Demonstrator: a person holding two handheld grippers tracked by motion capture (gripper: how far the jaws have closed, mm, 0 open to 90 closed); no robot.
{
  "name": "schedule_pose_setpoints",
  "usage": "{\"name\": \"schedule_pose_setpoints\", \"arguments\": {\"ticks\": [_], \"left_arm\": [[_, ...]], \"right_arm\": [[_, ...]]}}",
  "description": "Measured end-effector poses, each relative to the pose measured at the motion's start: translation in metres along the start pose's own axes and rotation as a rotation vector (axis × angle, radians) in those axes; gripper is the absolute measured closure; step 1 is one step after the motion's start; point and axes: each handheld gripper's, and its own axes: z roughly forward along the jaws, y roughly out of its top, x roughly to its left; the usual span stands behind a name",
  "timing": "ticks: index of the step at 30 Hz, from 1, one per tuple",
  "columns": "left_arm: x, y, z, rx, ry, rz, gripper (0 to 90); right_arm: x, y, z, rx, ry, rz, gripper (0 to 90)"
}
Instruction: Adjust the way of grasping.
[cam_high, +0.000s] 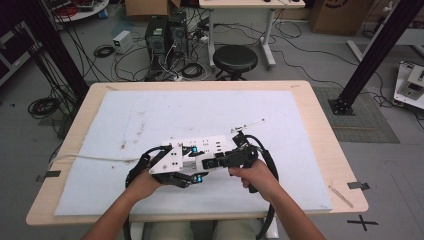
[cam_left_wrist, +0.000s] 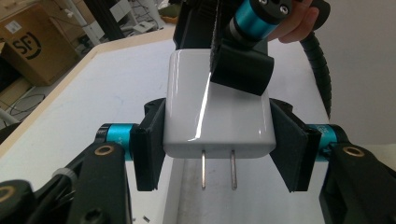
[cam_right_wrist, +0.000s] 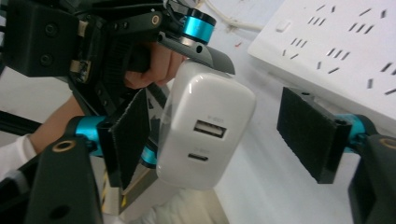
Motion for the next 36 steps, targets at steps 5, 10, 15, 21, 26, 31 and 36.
{"name": "schedule_pose_setpoints", "arguments": {"ticks": [5, 10, 15, 21, 26, 31, 36], "left_arm": [[-0.001, 0.001, 0.001, 0.000, -0.004, 0.005, 42.5], [-0.001, 0.001, 0.002, 0.005, -0.009, 0.016, 42.5], [-0.002, -0.001, 0.005, 0.027, -0.010, 0.022, 42.4], [0.007, -0.006, 0.005, 0.012, -0.021, -0.185, 26.1], [0.005, -0.012, 0.003, 0.032, -0.016, -0.224, 22.9], [0.006, -0.019, -0.004, 0.015, 0.023, -0.269, 21.6], [0.010, -0.026, -0.016, -0.033, 0.087, -0.356, 21.6]], "right_arm": [[-0.002, 0.000, 0.000, 0.006, 0.072, 0.030, 42.6], [-0.009, -0.002, 0.004, 0.020, 0.110, 0.072, 48.5], [-0.015, -0.006, 0.006, 0.032, 0.145, 0.128, 58.1], [-0.015, -0.007, 0.003, 0.044, 0.081, 0.101, 62.8], [-0.016, -0.007, -0.005, 0.016, 0.027, 0.056, 63.0], [-0.015, -0.007, -0.017, -0.019, -0.052, 0.004, 63.1], [-0.007, -0.007, -0.031, -0.009, -0.191, -0.117, 63.0]]}}
